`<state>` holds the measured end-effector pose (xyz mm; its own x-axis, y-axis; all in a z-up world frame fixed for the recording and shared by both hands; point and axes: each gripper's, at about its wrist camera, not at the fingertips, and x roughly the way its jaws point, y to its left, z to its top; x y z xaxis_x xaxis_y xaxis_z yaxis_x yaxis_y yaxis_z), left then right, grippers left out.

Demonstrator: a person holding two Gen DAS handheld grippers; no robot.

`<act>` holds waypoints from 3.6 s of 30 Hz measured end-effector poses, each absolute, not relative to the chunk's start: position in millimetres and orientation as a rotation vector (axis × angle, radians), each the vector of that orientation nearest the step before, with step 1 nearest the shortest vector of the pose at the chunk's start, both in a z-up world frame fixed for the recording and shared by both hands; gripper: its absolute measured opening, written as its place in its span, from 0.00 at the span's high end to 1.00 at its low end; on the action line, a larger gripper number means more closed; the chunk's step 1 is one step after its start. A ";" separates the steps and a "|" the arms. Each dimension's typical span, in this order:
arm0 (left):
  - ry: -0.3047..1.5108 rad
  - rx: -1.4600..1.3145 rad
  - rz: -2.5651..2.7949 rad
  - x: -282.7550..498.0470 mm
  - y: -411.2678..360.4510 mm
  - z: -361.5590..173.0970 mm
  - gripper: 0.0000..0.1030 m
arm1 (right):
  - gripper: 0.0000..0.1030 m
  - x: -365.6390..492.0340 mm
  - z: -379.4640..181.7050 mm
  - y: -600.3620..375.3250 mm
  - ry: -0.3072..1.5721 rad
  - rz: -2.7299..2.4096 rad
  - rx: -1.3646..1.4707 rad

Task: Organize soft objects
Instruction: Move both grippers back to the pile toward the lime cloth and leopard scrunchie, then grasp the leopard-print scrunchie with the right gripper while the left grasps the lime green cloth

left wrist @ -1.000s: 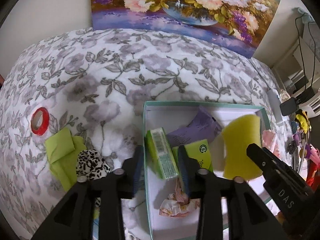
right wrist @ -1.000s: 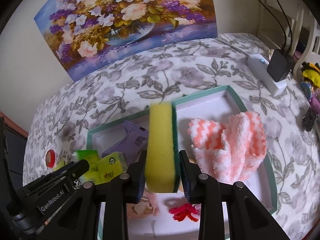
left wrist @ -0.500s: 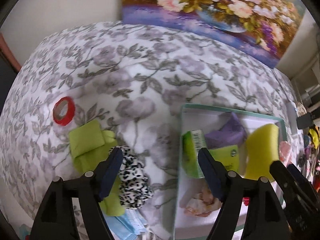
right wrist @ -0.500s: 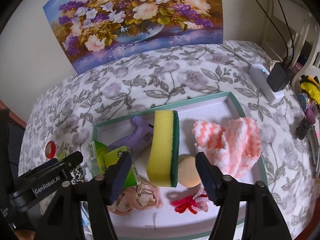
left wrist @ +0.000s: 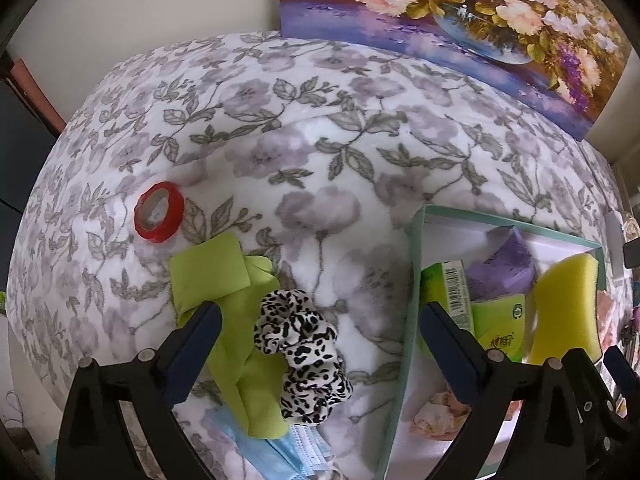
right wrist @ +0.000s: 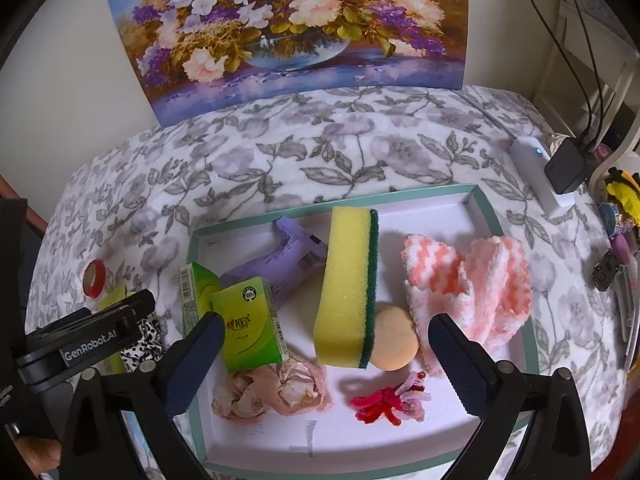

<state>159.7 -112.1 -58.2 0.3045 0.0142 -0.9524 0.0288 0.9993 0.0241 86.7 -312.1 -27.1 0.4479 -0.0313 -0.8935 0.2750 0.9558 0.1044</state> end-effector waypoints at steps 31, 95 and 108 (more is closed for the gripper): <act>1.251 -0.047 0.092 164.3 2.0 -18.6 0.04 | 0.00 94.1 21.1 -199.8 1.012 0.016 0.091; 1.461 -0.063 0.003 181.5 -25.5 -113.1 0.63 | 0.73 137.7 -96.4 -139.6 1.236 0.156 0.163; 1.402 -0.170 -0.052 173.3 -25.5 -100.0 0.95 | 0.80 131.7 -72.9 -151.8 1.169 0.154 0.193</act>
